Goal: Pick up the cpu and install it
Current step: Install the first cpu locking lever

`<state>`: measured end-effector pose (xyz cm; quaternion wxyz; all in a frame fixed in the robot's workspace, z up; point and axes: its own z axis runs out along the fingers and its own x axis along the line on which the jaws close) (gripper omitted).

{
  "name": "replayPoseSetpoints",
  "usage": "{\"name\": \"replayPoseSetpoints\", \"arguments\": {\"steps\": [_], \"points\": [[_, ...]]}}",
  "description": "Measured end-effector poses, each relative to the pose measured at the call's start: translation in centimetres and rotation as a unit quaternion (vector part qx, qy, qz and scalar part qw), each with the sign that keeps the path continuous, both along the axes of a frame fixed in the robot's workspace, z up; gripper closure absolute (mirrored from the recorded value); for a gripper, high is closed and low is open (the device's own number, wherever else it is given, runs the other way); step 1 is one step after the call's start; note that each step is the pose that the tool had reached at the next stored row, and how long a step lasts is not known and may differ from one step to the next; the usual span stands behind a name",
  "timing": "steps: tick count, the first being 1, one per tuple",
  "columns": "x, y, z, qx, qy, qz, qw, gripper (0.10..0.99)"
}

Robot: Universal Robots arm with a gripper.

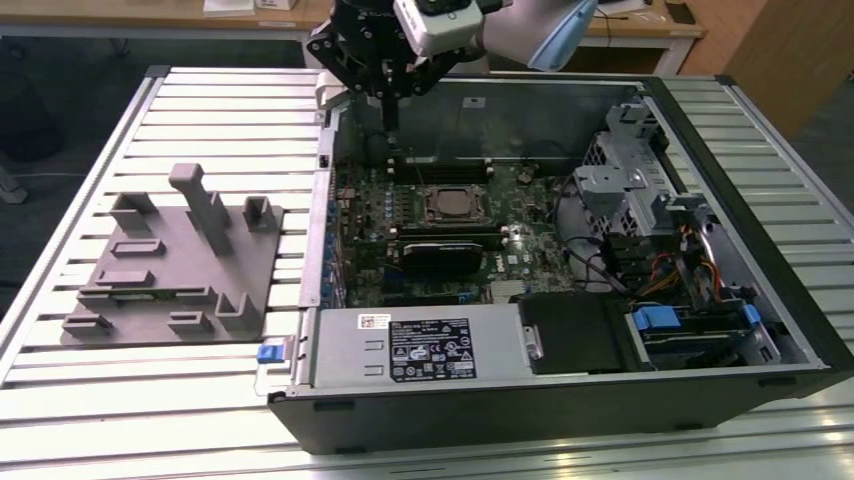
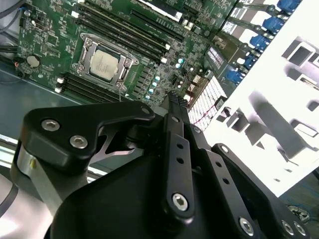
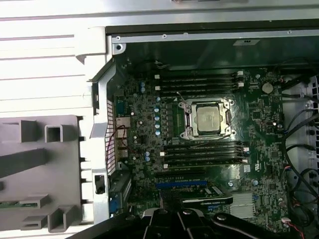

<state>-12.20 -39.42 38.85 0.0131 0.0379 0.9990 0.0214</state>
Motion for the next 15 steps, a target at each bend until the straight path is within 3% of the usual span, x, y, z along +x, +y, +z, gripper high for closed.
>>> {"name": "replayPoseSetpoints", "arguments": {"steps": [5,12,15], "points": [[0.01,1.12,-0.65,0.0001,0.0000,0.000,1.0000,0.980],[0.01,1.17,-1.42,0.0000,0.0001,0.000,1.0000,0.980],[0.01,1.59,-1.50,0.0000,0.0000,0.000,1.0000,0.980]]}}
